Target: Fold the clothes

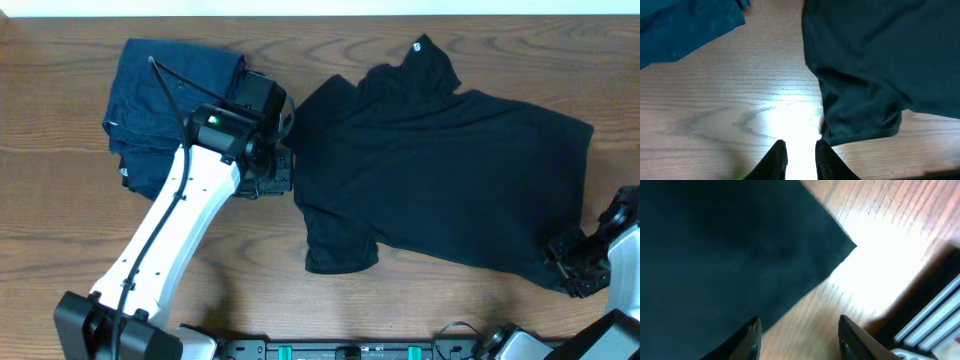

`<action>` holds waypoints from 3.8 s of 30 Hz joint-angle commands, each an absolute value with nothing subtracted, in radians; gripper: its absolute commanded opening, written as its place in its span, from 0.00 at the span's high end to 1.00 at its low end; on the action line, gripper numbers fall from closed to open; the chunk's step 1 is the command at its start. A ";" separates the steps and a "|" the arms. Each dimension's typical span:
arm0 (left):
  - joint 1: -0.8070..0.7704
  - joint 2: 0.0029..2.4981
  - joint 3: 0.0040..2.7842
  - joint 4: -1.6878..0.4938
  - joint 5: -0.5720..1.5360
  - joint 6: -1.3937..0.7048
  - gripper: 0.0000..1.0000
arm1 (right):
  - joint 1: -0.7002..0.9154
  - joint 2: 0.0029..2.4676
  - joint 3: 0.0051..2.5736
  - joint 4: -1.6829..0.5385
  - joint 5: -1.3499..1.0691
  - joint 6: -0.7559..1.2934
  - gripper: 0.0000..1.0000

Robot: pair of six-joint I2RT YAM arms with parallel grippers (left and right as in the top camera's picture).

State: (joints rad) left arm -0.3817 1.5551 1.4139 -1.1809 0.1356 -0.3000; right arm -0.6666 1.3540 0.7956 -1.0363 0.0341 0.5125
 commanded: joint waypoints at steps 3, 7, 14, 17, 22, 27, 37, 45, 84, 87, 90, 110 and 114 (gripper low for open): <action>-0.379 1.560 1.347 -1.139 0.116 -0.309 0.77 | -0.730 1.363 0.732 -0.952 0.044 0.527 0.51; -0.379 1.562 1.316 -1.114 0.116 -0.314 0.77 | -0.737 1.385 0.722 -0.933 0.049 0.527 0.51; -0.379 1.562 1.309 -1.108 0.117 -0.321 0.77 | -0.739 1.466 0.704 -0.854 0.064 0.527 0.45; -0.379 1.562 1.309 -1.108 0.117 -0.321 0.76 | -0.740 1.518 0.704 -0.829 0.065 0.527 0.45; -0.379 1.562 1.309 -1.108 0.117 -0.337 0.76 | -0.754 1.600 0.704 -0.789 0.078 0.527 0.44; -0.379 1.562 1.309 -1.101 0.117 -0.355 0.76 | -0.776 1.651 0.704 -0.746 0.092 0.527 0.45; -0.379 1.562 1.275 -1.106 0.129 -0.364 0.76 | -0.783 1.674 0.704 -0.725 0.093 0.527 0.73; -0.379 1.562 1.161 -1.101 0.203 -0.365 0.76 | -0.782 1.674 0.704 -0.724 0.085 0.527 0.84; -0.610 1.562 0.808 -0.679 0.338 -0.365 0.51 | -0.776 1.674 0.704 -0.718 0.055 0.527 0.87; -0.613 1.562 0.807 -0.680 0.338 -0.365 0.50 | -0.776 1.674 0.704 -0.722 0.050 0.527 0.84; -0.613 1.562 0.804 -0.679 0.338 -0.366 0.51 | -0.776 1.674 0.704 -0.733 0.044 0.527 0.76; -0.613 1.562 0.757 -0.610 0.339 -0.373 0.52 | -0.776 1.674 0.704 -0.769 0.045 0.527 0.47; -0.613 1.562 0.757 -0.609 0.339 -0.373 0.52 | -0.776 1.674 0.704 -0.771 0.056 0.527 0.45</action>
